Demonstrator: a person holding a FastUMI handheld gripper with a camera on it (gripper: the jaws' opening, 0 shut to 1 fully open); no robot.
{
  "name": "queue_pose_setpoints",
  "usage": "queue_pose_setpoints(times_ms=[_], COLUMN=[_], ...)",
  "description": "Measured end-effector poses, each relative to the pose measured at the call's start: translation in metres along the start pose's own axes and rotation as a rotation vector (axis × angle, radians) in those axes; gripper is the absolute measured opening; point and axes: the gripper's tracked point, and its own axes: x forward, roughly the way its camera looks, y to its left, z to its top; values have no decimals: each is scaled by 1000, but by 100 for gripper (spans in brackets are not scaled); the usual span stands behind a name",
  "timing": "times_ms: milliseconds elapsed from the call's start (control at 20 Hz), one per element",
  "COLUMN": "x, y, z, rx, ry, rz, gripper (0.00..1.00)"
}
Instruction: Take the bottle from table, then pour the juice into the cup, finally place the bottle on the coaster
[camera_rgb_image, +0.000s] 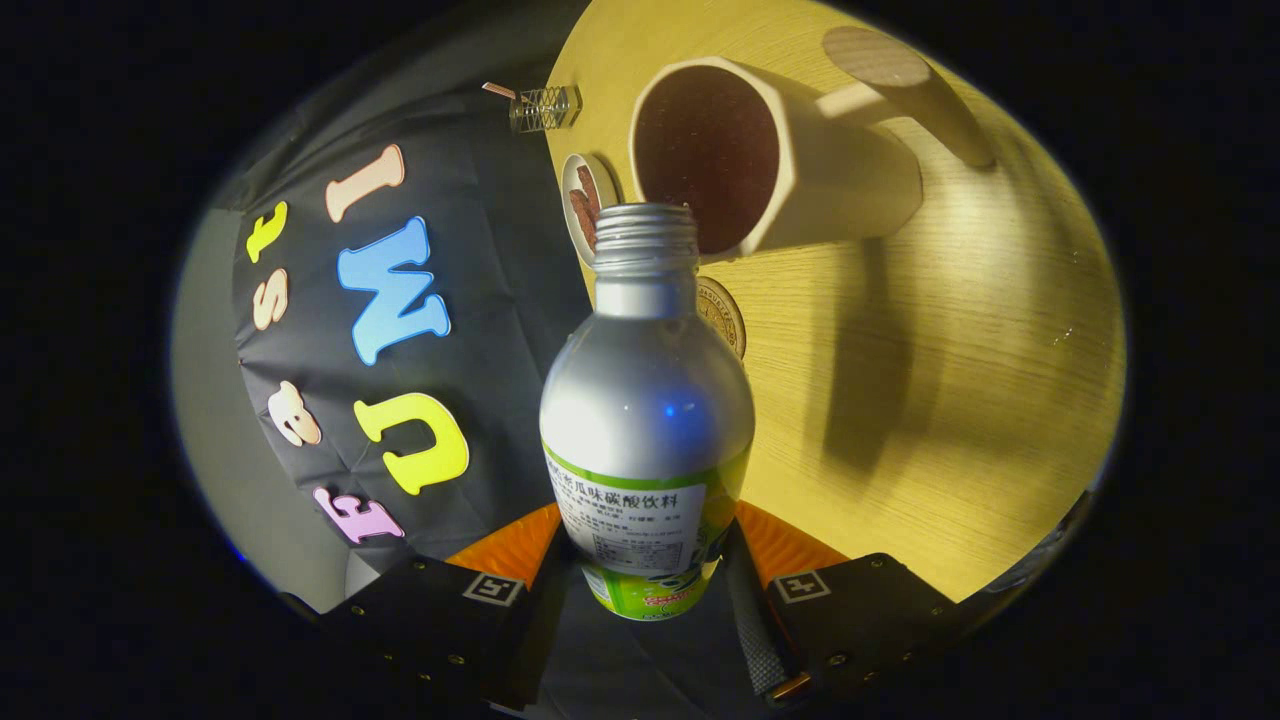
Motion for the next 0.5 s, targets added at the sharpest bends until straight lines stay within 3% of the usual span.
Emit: queue_pose_setpoints(times_ms=[500], x=[3], y=[8], z=[-8], rx=[61], ry=[34], rz=[7], gripper=[76])
